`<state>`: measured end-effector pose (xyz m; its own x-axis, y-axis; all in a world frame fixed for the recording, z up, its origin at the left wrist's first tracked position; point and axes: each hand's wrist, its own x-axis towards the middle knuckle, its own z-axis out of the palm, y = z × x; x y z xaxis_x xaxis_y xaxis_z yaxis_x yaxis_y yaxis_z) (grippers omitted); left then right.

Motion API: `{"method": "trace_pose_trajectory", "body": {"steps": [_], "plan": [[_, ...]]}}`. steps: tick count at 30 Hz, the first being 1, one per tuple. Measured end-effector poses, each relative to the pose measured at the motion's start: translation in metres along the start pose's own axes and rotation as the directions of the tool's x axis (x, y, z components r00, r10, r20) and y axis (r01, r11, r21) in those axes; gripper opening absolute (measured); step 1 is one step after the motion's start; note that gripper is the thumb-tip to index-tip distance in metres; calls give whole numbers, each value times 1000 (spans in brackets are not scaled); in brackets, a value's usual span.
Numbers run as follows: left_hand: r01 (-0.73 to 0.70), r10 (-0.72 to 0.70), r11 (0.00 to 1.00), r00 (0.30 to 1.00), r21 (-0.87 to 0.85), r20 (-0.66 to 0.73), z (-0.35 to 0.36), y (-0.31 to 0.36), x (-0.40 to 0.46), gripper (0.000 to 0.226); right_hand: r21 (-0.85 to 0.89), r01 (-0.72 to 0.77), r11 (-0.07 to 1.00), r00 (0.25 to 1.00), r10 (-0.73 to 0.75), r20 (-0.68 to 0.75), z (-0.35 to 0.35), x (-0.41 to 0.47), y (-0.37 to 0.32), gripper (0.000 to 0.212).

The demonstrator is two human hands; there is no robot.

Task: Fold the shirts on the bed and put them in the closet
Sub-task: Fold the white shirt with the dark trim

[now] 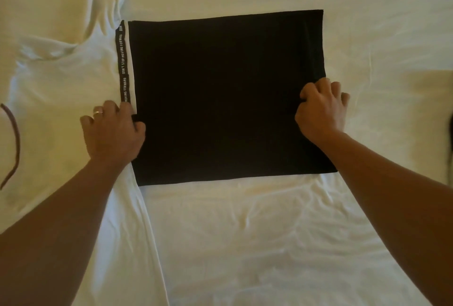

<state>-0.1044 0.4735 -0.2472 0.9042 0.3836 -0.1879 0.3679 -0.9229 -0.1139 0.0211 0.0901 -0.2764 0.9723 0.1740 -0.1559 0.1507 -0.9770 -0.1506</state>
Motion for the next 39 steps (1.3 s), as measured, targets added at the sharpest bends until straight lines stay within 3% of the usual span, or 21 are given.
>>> {"method": "trace_pose_trajectory", "body": {"steps": [2,4,6,9,15,20,22,26,28,30,33,36,39], "plan": [[-5,8,1000,993,23,-122,5,15,-13,33,88,-52,995,993,61,-100,1,-17,-13,28],[-139,130,989,981,-54,-147,14,35,-29,43,187,2,982,987,29,-160,5,-41,-34,32],[-264,260,961,964,-87,-49,28,52,-45,56,192,116,974,992,-104,-72,16,-67,-57,39],[-237,246,968,962,-85,119,48,57,-57,71,64,197,978,955,-206,215,40,-88,-69,59],[-187,203,976,965,-108,166,60,50,-53,82,-64,65,996,973,-49,227,43,-85,-15,69],[-188,216,975,932,-122,290,40,49,-48,82,-91,41,995,967,-17,256,29,-87,-6,71],[-208,227,973,944,-101,241,26,46,-52,79,-100,38,994,970,-13,243,22,-89,-19,73],[-246,244,956,969,-161,-32,10,24,-84,57,-105,167,980,953,-133,273,14,-108,-69,71],[-145,130,978,986,-151,-105,13,0,-107,52,-106,237,966,931,-195,307,14,-122,-106,70],[46,-72,983,987,-178,-146,18,-19,-126,51,-98,292,951,905,-242,349,15,-130,-139,68],[325,-347,906,937,-270,-37,25,-56,-148,51,-54,354,934,876,-312,367,15,-137,-197,66],[450,-421,830,893,-331,158,29,-84,-163,59,-40,361,932,869,-320,377,17,-138,-249,65],[505,-438,713,863,-486,253,27,-98,-179,69,-32,268,963,879,-231,417,24,-140,-280,71]]}}
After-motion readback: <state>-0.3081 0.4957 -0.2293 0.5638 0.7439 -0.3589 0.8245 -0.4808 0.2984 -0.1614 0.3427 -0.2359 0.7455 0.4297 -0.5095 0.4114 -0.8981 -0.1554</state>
